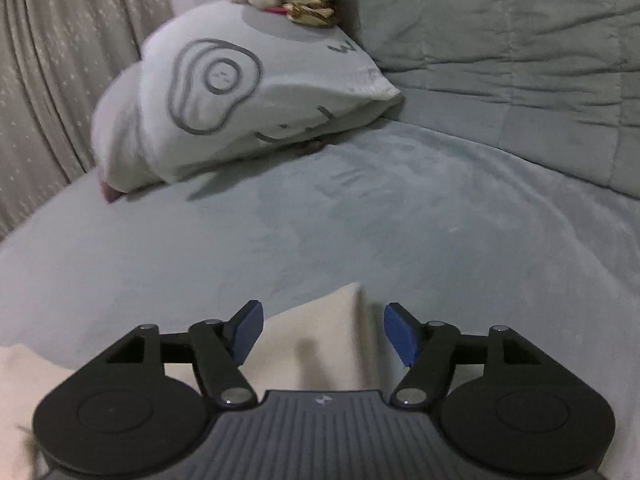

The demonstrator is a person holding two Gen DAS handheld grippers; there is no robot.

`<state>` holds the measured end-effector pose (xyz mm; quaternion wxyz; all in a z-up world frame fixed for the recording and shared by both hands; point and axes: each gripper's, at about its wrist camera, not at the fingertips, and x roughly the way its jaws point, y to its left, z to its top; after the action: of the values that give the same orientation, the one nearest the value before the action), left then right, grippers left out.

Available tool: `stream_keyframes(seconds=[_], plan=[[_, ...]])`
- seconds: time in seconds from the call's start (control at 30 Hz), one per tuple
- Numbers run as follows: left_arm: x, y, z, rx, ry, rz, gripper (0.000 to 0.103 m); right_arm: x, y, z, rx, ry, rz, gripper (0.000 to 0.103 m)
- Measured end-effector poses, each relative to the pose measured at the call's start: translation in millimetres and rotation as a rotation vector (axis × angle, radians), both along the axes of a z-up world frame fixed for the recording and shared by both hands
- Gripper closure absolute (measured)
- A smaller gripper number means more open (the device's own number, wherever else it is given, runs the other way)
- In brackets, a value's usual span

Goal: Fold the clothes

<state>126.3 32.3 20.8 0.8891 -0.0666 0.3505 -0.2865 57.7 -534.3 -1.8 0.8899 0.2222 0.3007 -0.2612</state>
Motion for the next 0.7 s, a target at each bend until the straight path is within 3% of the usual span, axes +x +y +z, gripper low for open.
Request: stream_keyframes(seconds=[0.13, 0.27, 0.4, 0.47, 0.63, 0.7], plan=[[57.5, -57.5, 2.2, 0.136, -0.048, -0.094, 0.014, -8.9, -13.6, -27.9, 0.097, -0.021, 0.059, 0.037], [119.7, -121.0, -9.2, 0.277, -0.104, -0.178, 0.014, -33.9, 6.9, -43.5, -0.087, 0.013, 0.200, 0.040], [174.6, -164.5, -29.0, 0.405, -0.138, -0.248, 0.014, -52.2, -0.1, -35.7, -0.054, 0.015, 0.265, 0.040], [193.2, -174.6, -34.4, 0.415, -0.129, -0.277, 0.014, -55.4, -7.7, -29.7, -0.030, 0.004, 0.285, 0.040], [228.3, -184.6, -50.7, 0.396, -0.025, -0.366, 0.015, -39.2, -43.1, -19.0, 0.085, -0.138, 0.295, 0.039], [232.1, -181.5, -57.4, 0.381, 0.007, -0.396, 0.028, -18.4, -48.4, -29.6, 0.117, -0.101, 0.329, 0.039]])
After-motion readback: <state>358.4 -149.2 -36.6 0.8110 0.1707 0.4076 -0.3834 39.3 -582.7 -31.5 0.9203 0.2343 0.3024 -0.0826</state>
